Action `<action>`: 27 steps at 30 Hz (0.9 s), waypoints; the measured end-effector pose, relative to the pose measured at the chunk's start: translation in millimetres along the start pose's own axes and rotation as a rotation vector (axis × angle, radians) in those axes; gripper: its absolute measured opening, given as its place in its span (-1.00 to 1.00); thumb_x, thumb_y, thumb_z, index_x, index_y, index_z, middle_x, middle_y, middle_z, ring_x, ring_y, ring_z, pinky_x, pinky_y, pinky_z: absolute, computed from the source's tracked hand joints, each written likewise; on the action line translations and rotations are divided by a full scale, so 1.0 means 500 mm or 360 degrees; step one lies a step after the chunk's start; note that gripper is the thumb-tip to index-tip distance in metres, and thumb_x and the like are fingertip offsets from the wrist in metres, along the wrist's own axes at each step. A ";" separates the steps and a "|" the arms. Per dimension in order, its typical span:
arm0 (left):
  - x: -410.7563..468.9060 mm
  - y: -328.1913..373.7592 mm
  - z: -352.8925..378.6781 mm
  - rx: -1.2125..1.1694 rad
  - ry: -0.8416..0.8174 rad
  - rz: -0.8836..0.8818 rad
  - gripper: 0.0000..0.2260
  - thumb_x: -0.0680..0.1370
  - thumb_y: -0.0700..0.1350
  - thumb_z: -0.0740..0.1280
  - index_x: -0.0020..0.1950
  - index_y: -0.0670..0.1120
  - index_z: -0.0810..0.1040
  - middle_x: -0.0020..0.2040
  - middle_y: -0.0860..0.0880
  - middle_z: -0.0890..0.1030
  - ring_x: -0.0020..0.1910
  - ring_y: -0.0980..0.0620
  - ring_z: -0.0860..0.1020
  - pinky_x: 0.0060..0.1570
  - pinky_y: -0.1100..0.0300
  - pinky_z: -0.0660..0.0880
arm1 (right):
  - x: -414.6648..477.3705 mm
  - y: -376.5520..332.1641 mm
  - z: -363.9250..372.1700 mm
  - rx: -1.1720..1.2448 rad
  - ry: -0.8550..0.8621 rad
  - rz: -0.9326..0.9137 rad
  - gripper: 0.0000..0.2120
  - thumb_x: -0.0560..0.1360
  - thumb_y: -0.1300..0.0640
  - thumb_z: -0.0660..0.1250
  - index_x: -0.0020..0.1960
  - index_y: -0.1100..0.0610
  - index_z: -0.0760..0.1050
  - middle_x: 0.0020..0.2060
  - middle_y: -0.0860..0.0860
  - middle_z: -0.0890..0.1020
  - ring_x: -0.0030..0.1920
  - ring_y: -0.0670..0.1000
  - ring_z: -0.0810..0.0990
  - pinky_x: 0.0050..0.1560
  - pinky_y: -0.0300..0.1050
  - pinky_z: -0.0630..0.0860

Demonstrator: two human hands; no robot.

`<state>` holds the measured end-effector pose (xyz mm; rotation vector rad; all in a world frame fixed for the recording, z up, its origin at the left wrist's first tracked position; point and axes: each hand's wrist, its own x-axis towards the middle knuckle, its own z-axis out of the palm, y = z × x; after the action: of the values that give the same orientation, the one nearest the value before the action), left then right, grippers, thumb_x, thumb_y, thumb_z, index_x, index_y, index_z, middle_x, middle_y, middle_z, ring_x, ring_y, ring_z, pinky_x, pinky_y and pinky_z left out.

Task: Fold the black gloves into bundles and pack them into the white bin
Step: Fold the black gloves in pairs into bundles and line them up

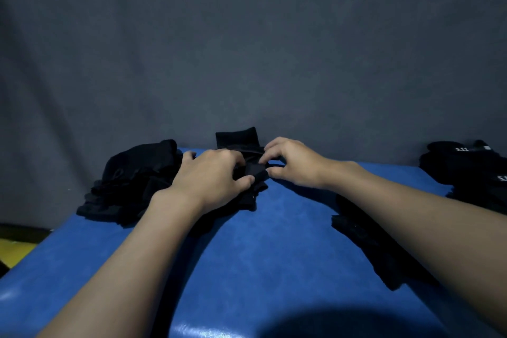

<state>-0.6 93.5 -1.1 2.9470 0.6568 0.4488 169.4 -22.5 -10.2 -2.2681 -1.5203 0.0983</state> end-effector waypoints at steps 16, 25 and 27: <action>-0.020 0.002 -0.043 -0.0804 0.0225 -0.0068 -0.59 0.40 0.35 0.27 0.13 0.19 0.58 -0.01 0.26 0.65 0.07 0.25 0.60 0.22 0.01 0.50 | -0.035 -0.096 -0.086 0.0898 0.0474 -0.0185 -0.83 0.53 0.34 0.30 -0.10 0.18 0.65 -0.31 -0.07 0.66 -0.32 -0.21 0.58 -0.25 -0.31 0.50; -0.040 0.072 -0.060 -0.1199 0.0549 0.0090 -0.79 0.46 0.11 0.48 0.06 0.14 0.63 -0.05 0.22 0.67 -0.05 0.33 0.60 -0.04 0.38 0.49 | -0.085 -0.129 -0.138 0.1008 0.0604 -0.0132 -0.87 0.54 0.29 0.31 -0.13 0.17 0.60 -0.32 -0.04 0.64 -0.33 -0.18 0.56 -0.27 -0.31 0.47; -0.043 0.086 -0.061 -0.1183 0.0612 0.0099 -0.93 0.49 0.06 0.46 -0.04 0.19 0.64 -0.09 0.15 0.63 -0.12 0.30 0.57 -0.12 0.47 0.42 | -0.102 -0.132 -0.142 0.1001 0.0606 -0.0132 -0.87 0.54 0.31 0.30 -0.13 0.19 0.60 -0.36 -0.08 0.62 -0.37 -0.24 0.53 -0.30 -0.38 0.43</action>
<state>-11.0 46.2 28.6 2.1916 0.3183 1.0213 110.9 -67.7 70.7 -1.6149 -1.1692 0.0970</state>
